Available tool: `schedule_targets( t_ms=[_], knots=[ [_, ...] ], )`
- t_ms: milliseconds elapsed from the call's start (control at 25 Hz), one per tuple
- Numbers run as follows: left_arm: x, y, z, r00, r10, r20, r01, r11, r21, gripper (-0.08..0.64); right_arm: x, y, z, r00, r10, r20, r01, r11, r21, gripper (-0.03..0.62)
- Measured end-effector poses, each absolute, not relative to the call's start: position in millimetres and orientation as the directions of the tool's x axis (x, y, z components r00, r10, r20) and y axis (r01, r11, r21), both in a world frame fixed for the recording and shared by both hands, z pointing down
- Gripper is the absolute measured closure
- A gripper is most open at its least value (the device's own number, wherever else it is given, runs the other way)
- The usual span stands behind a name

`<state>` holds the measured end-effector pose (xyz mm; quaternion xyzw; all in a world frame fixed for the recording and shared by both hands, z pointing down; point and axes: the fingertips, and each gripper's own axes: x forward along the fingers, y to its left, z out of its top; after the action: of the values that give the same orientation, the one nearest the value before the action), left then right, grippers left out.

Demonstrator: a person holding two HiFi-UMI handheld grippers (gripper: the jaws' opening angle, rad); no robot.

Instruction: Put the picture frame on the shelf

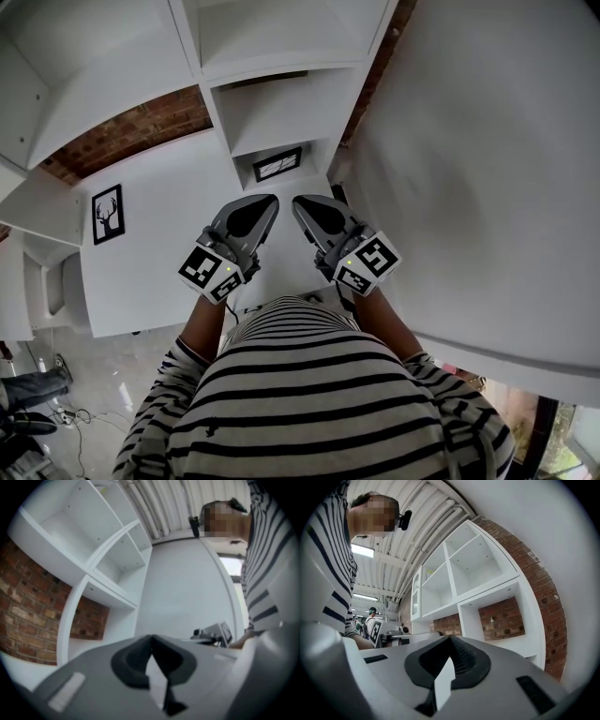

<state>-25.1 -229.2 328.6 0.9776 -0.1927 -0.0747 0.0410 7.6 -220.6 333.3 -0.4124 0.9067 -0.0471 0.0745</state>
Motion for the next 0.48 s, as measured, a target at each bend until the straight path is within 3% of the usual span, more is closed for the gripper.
schedule_targets(
  t_ms=[480],
  knots=[
    [-26.1,-222.7,336.4,0.92,-0.38,-0.098,-0.374,-0.924,0.077,0.552,2.6,-221.6,337.0,-0.637,-0.769,-0.059,-0.764,0.639,-0.089,0.586]
  ],
)
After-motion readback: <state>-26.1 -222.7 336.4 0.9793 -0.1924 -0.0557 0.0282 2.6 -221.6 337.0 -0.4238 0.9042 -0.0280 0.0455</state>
